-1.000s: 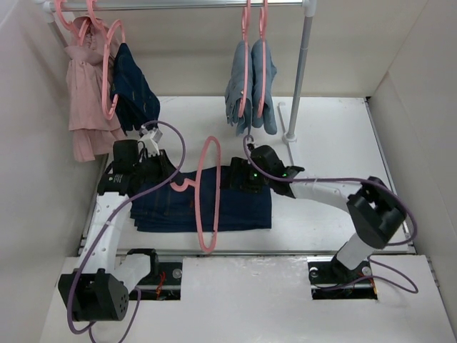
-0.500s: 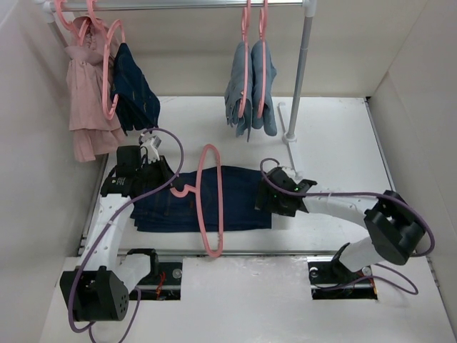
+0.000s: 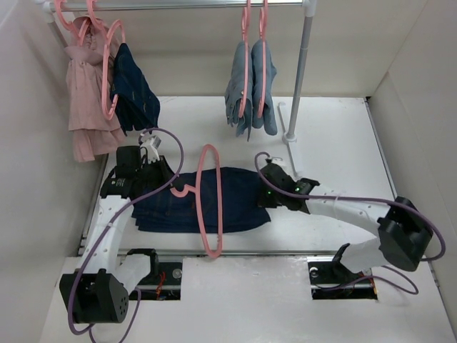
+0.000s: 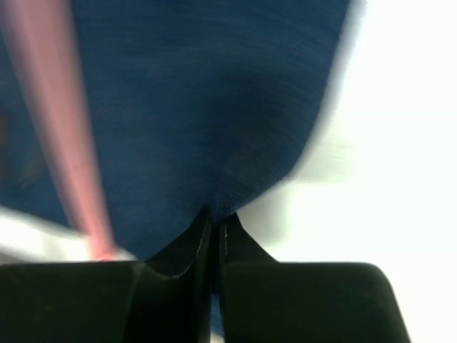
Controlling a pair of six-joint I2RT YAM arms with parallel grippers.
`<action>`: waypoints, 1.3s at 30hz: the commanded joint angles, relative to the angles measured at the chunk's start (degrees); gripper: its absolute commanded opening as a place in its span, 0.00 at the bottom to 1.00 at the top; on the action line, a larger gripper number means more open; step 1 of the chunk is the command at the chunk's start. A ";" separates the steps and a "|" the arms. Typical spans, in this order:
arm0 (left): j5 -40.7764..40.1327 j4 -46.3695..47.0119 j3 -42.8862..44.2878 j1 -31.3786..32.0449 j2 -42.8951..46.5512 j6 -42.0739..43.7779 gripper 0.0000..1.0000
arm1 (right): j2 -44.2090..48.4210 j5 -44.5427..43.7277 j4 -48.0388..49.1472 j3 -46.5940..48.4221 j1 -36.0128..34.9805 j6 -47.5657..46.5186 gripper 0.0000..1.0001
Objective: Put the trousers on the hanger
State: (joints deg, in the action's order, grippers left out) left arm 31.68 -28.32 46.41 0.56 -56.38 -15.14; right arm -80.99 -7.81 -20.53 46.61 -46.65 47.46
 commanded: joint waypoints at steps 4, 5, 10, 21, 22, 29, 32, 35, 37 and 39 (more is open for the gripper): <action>0.66 0.89 0.43 -0.12 0.22 0.55 0.00 | -2.05 -6.09 0.49 20.67 -13.64 -13.26 0.00; 0.66 0.89 0.95 -0.12 0.22 0.55 0.00 | -6.42 -3.81 2.67 22.28 -13.64 -14.75 0.00; 0.66 0.89 3.76 -0.12 -0.31 1.16 0.00 | -17.96 8.41 9.89 27.39 -13.64 -16.09 0.00; -0.48 -0.16 7.99 -0.12 -1.02 4.59 0.00 | -33.70 23.70 20.96 30.12 -10.93 -16.18 0.00; -0.48 -0.16 7.99 -0.12 -0.49 4.59 0.00 | -35.36 25.29 23.24 30.12 -10.91 -15.48 0.00; 5.75 2.48 6.23 1.73 2.15 3.28 0.00 | -40.47 32.06 24.49 36.89 -8.37 -14.25 0.47; 6.99 3.88 6.85 2.78 2.68 1.79 0.00 | -37.67 31.54 24.49 33.57 -8.37 -14.76 0.63; 5.77 4.50 7.46 3.31 3.29 1.07 0.00 | -30.65 28.91 23.96 26.73 -7.32 -14.77 0.70; 5.23 3.98 8.08 3.84 3.29 1.07 0.00 | -24.85 26.90 22.65 23.80 -7.31 -14.77 0.73; 2.87 3.44 8.08 3.84 3.29 1.60 0.00 | -21.94 24.86 20.46 22.30 -7.31 -15.64 0.79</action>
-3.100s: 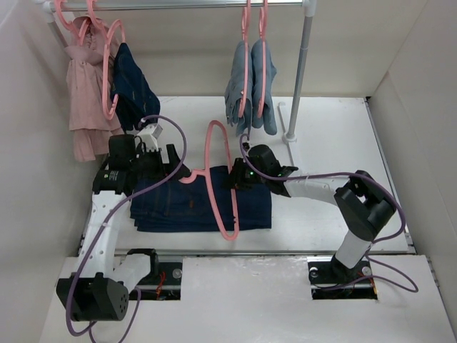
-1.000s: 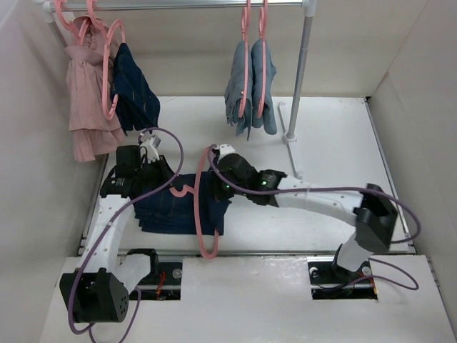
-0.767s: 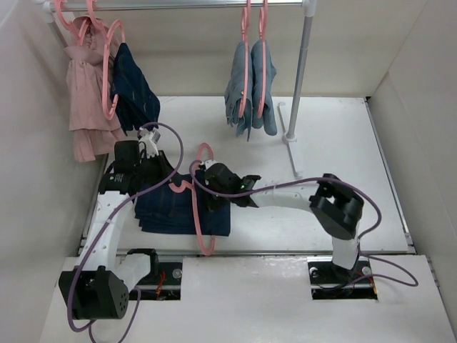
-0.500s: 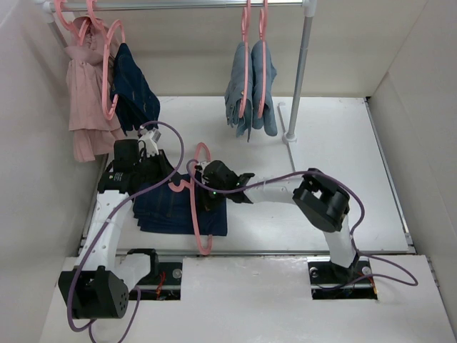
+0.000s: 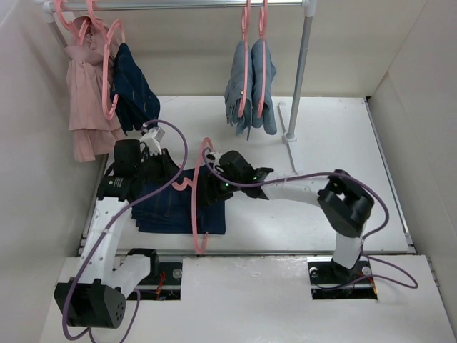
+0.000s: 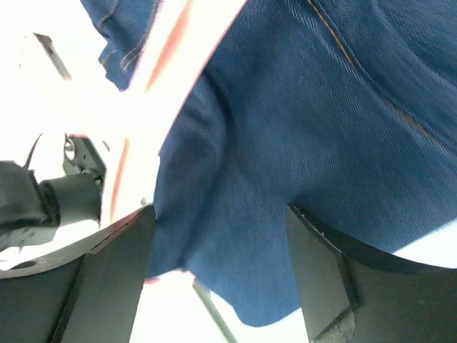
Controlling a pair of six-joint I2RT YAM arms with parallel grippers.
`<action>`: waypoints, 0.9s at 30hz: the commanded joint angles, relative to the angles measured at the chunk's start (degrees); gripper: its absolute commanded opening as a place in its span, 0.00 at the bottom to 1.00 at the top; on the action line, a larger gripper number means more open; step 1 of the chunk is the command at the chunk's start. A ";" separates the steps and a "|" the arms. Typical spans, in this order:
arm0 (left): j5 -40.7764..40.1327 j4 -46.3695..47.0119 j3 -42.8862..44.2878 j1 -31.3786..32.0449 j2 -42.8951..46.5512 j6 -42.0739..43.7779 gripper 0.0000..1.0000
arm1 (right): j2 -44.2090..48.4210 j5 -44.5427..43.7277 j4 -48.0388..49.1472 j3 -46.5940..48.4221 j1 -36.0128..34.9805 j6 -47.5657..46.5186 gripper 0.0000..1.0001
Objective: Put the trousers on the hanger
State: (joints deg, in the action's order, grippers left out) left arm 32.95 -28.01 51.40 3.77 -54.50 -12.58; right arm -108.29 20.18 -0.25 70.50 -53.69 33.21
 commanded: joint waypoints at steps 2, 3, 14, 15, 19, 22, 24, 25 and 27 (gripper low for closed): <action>0.28 2.53 3.62 1.24 0.89 -0.34 0.00 | 8.00 -4.44 -4.30 -1.59 -0.27 -3.93 0.79; -0.34 2.52 3.62 1.24 0.28 -0.34 0.00 | 8.70 -4.45 -5.80 -1.59 -0.27 -4.73 0.79; -0.34 4.71 5.47 3.09 -2.01 -3.24 0.00 | 10.57 2.13 -6.52 2.16 -0.27 -6.32 0.85; -0.34 4.72 5.47 3.09 -2.01 -3.24 0.00 | 7.60 2.92 -6.52 3.75 -0.27 -4.84 0.85; 0.19 5.33 4.94 3.09 -2.01 -4.47 0.00 | -0.33 4.41 -6.52 10.18 -0.27 0.18 0.85; 0.19 5.95 3.72 3.09 -2.01 -5.00 0.00 | -2.71 6.80 -5.11 12.03 -0.27 2.20 0.85; 0.19 6.56 3.01 3.09 -2.01 -5.00 0.00 | -2.72 5.13 -5.11 13.52 -0.27 2.21 0.77; 0.19 7.09 3.01 3.09 -2.01 -5.00 0.00 | -2.72 4.61 -5.11 13.52 -0.27 3.08 0.68; 1.41 7.09 3.01 3.09 -2.01 -5.00 0.01 | -2.72 4.60 -5.11 13.52 1.56 4.40 0.14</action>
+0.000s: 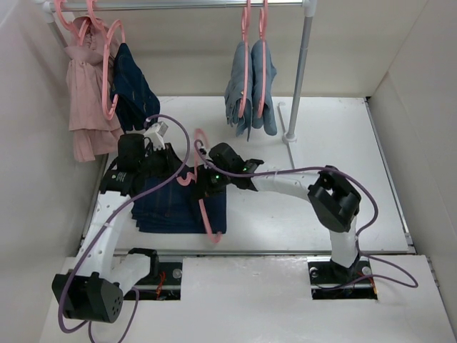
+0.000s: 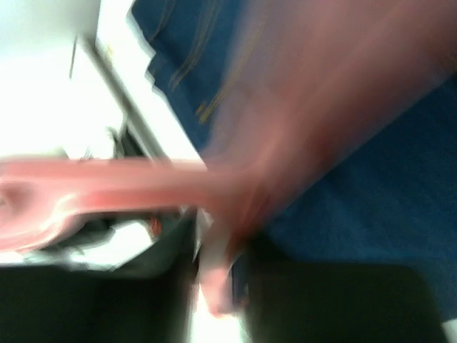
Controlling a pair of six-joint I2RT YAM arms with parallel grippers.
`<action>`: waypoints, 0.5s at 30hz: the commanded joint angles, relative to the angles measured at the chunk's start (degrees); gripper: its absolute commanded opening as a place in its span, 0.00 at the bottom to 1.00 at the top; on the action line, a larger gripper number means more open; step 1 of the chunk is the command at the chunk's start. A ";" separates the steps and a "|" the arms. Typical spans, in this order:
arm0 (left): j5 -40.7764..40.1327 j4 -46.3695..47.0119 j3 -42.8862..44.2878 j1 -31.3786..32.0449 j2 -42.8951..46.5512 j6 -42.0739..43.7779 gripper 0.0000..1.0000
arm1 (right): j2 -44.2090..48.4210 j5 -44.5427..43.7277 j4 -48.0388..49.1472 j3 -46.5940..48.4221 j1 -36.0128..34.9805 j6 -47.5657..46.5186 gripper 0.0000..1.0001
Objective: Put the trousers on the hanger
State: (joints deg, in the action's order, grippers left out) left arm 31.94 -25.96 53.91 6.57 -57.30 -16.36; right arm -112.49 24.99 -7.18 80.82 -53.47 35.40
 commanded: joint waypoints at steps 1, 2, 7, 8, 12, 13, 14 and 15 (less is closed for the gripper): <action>2.42 5.04 0.49 0.29 0.78 -1.22 0.08 | 1.48 0.84 2.60 2.08 1.96 2.92 0.00; 2.42 5.04 0.49 0.29 0.78 -0.26 0.29 | 1.48 1.98 4.61 1.02 2.67 4.32 0.00; -9.77 4.94 1.90 -0.58 0.17 8.33 0.58 | 3.41 18.90 16.04 -8.29 8.81 7.76 0.00; -10.40 5.82 1.29 -0.59 0.17 9.67 0.58 | 3.41 21.21 19.02 -10.48 9.52 8.54 0.00; -4.18 7.50 -1.00 -1.21 -4.29 12.32 0.58 | 3.41 29.75 26.58 -13.67 11.64 11.09 0.00; -3.39 6.80 -1.78 0.27 -6.05 10.92 0.58 | 3.41 30.37 27.21 -14.28 12.16 11.10 0.00; -5.29 5.14 -0.66 1.42 -7.64 10.91 0.58 | 3.94 30.38 27.22 -14.28 12.16 11.10 0.00; -5.31 5.13 -0.65 2.21 -9.31 9.26 0.58 | 3.94 30.38 28.18 -14.80 12.16 11.10 0.00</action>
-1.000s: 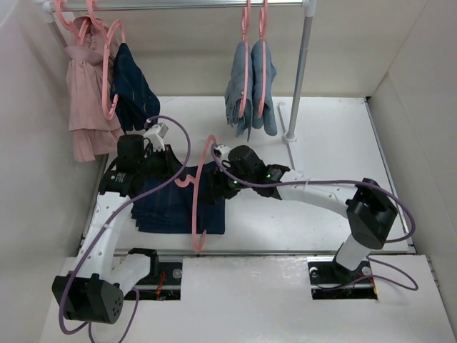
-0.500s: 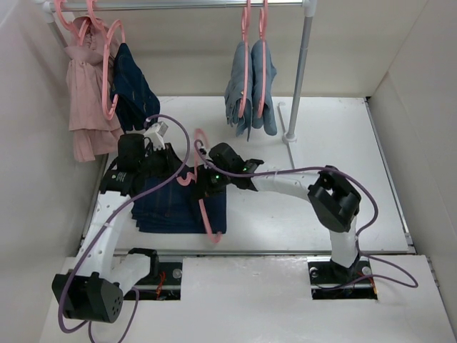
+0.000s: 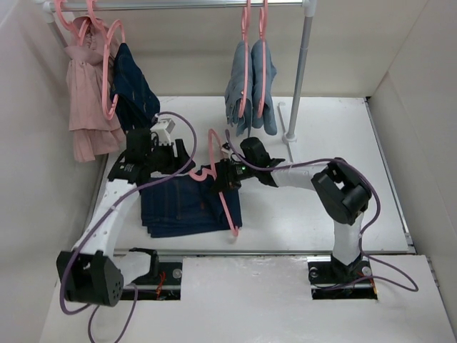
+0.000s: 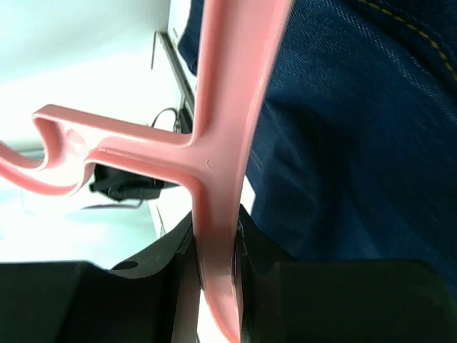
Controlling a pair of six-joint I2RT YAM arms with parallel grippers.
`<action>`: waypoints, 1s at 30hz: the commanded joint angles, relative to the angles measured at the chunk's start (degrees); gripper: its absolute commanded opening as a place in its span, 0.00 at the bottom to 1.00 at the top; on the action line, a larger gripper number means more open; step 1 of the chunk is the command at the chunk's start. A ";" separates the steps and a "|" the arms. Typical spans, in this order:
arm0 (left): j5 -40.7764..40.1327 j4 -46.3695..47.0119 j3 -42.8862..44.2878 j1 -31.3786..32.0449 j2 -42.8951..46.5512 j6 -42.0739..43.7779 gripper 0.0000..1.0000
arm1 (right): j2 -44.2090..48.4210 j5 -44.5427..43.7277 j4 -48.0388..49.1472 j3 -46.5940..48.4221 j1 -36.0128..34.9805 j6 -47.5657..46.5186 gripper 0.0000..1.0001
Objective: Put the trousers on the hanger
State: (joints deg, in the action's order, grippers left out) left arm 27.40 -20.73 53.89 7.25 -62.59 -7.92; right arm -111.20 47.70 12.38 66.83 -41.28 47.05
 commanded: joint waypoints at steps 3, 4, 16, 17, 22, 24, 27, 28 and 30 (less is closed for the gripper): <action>1.69 -0.10 -0.63 1.54 -8.77 -3.49 0.58 | 3.88 9.07 12.57 -1.96 -0.03 -0.03 0.00; 0.04 -0.10 -1.15 1.54 -10.26 -5.33 0.58 | 3.88 9.07 14.49 -2.57 -0.03 0.76 0.00; 22.41 10.18 4.64 -0.75 -0.96 -9.74 0.90 | 2.48 8.02 15.04 -4.16 1.02 0.77 0.00; 23.22 8.18 5.95 -0.74 -0.96 -9.74 1.00 | 2.48 8.02 15.04 -4.16 1.02 0.77 0.00; 19.37 6.23 5.97 -2.82 1.58 -8.95 1.00 | 1.95 8.55 15.04 -4.16 1.02 0.16 0.00; 13.75 5.53 5.27 -5.47 2.11 -10.26 1.00 | 1.95 8.55 15.04 -4.69 1.02 0.15 0.00; 8.65 2.46 2.63 -10.23 1.60 -12.29 1.00 | 1.95 8.55 15.04 -4.69 1.55 0.15 0.00; 7.59 1.15 1.93 -10.23 1.59 -12.29 0.98 | 1.95 8.55 15.04 -4.69 1.55 0.15 0.00; 5.23 -1.67 0.17 -9.54 -1.04 -11.15 0.84 | 1.95 9.07 15.04 -4.69 1.55 -0.37 0.00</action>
State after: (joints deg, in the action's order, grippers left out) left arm 37.67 -17.23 56.53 -2.76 -61.95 -18.85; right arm -110.21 54.08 23.33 62.15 -40.14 48.18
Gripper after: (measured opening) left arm 0.875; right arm 0.257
